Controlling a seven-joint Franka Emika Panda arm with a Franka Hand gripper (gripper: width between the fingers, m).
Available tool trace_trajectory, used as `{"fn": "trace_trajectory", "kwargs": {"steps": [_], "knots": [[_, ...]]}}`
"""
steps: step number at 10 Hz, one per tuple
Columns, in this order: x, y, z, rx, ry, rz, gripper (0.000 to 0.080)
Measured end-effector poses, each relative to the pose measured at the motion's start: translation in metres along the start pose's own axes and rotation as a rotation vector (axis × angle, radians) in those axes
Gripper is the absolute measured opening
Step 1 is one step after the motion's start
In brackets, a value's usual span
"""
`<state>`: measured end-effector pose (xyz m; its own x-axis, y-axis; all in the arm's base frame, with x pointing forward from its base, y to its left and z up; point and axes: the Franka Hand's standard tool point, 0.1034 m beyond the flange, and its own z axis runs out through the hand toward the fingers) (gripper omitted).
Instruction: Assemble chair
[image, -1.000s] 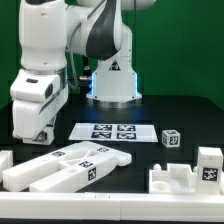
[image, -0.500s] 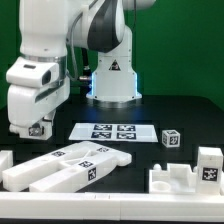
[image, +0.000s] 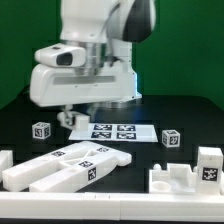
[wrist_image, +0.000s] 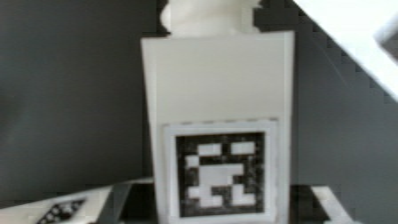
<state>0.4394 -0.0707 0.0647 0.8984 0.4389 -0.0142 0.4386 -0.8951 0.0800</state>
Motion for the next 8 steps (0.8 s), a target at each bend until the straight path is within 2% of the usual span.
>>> {"fn": "trace_trajectory", "kwargs": {"steps": [1,2,5,7,8], "knots": [[0.02,-0.023,-0.009,0.007,0.001,0.163,0.0284],[0.024,-0.031,-0.009,0.005,0.005,0.199,0.0284],[0.023,-0.033,-0.007,0.016,0.003,0.288,0.0284],[0.023,-0.057,0.004,0.05,-0.02,0.348,0.0284],[0.024,-0.069,0.015,0.063,-0.039,0.35,0.0284]]}}
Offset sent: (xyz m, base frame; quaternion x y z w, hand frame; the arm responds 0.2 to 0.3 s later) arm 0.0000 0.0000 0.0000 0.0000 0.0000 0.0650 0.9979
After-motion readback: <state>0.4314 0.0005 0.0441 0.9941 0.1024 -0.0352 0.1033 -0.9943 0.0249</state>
